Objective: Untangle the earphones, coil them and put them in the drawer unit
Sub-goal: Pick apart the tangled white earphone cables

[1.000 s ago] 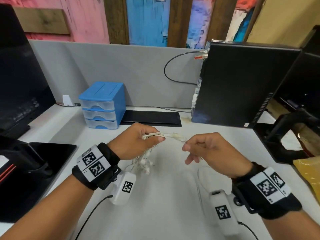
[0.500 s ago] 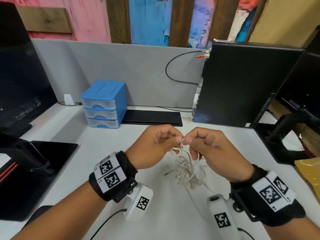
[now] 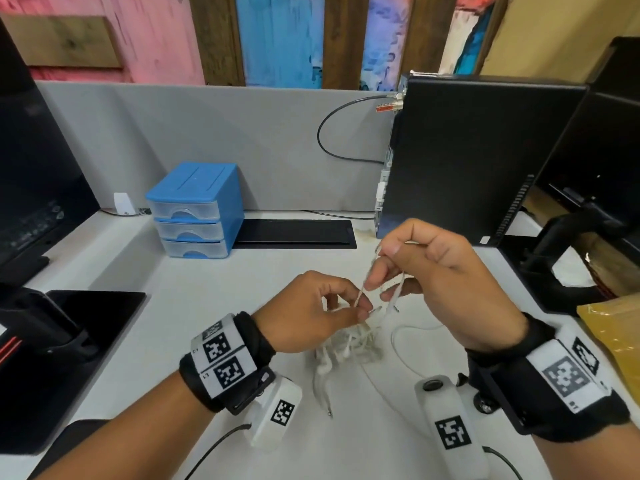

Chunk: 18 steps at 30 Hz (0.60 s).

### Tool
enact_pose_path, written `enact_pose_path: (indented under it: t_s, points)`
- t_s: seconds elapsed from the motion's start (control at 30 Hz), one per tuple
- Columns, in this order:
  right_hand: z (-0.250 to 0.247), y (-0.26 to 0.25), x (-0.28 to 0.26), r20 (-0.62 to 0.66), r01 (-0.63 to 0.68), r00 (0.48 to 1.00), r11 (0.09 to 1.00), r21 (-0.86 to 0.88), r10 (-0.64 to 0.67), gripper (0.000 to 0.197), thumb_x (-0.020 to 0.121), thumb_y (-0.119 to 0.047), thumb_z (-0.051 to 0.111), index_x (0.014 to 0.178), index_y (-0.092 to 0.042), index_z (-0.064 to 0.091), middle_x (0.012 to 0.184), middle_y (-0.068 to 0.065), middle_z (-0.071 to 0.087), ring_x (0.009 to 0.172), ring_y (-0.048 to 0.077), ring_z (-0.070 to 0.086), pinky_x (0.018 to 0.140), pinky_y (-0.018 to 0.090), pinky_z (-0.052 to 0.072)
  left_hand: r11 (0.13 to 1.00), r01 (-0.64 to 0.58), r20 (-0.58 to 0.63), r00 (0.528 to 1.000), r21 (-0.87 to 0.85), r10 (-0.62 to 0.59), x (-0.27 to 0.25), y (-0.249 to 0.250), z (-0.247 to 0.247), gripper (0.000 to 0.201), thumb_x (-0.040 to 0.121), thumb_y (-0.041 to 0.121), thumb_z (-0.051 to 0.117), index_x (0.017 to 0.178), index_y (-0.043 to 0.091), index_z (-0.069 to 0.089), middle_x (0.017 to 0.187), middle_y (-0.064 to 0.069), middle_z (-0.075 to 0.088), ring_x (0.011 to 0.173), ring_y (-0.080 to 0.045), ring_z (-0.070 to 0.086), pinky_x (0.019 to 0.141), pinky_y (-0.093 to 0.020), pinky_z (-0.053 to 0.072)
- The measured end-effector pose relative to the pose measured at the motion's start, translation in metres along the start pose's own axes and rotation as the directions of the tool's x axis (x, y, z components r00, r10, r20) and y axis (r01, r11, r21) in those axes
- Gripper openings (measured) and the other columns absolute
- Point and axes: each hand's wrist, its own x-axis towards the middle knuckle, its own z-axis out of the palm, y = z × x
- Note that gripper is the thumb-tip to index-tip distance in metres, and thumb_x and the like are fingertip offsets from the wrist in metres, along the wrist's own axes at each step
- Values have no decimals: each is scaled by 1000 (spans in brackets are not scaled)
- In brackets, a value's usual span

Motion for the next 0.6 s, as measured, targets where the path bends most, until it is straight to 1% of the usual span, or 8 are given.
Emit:
enact_pose_path:
  t_s: [0.07,0.13,0.2,0.27,0.4,0.43,0.5,0.6]
  points:
    - [-2,-6,-2,-40,83,996,997,-1,-83,18,99,-7,47,86,-7,60,75,13,71,74,25,68,63,33,56,1000,0,-18,1000,21,0,0,-2,-3,8,86,29,72,92,27,77,88,15,73,78,-10,60,73,-19,42]
    - [-8,-15,-3,-122,176,978,984,30,-171,19,99,-9,47,86,-9,60,73,10,70,75,25,68,62,30,55,998,23,8,1000,-60,-22,0,0,-7,15,86,31,73,95,19,76,91,5,75,83,-16,66,78,-29,52]
    - [-19,-24,-2,-231,258,943,965,52,-240,20,100,-10,46,86,-13,60,70,6,68,74,24,68,61,29,55,992,19,65,998,-127,-10,-3,2,-13,24,84,33,75,99,13,74,95,-2,75,88,-20,70,87,-40,55]
    - [-35,-28,0,-321,293,911,954,64,-258,23,101,-11,46,84,-17,61,67,3,66,70,22,66,59,28,56,984,-11,102,994,-178,30,-5,3,-17,20,84,24,75,100,14,73,98,2,75,92,-14,70,90,-34,54]
    - [-58,-10,11,-360,127,928,990,54,-99,28,99,-10,46,79,-17,64,63,2,62,62,17,63,58,28,54,907,4,99,994,-422,42,-5,10,-21,8,84,8,70,88,2,67,82,9,72,80,-6,67,77,-18,50]
    - [-59,-3,14,-350,74,935,997,37,-56,28,99,-8,46,79,-16,64,63,3,62,62,18,63,59,29,54,884,8,93,995,-467,40,-4,11,-21,9,83,7,72,87,1,66,82,7,72,80,-7,67,77,-18,50]
    - [-55,5,16,-312,17,950,1000,4,-15,26,98,-6,47,80,-14,65,64,5,62,64,20,62,60,30,54,836,14,86,995,-548,40,-4,13,-23,10,76,11,77,84,10,70,85,1,72,83,-12,67,79,-21,52]
    - [-44,7,17,-251,16,968,999,-40,-26,22,97,-6,48,83,-11,64,72,9,65,70,23,64,60,30,55,703,79,106,994,-707,-5,-4,14,-25,17,67,18,79,78,12,67,97,-11,73,90,-26,70,83,-29,55]
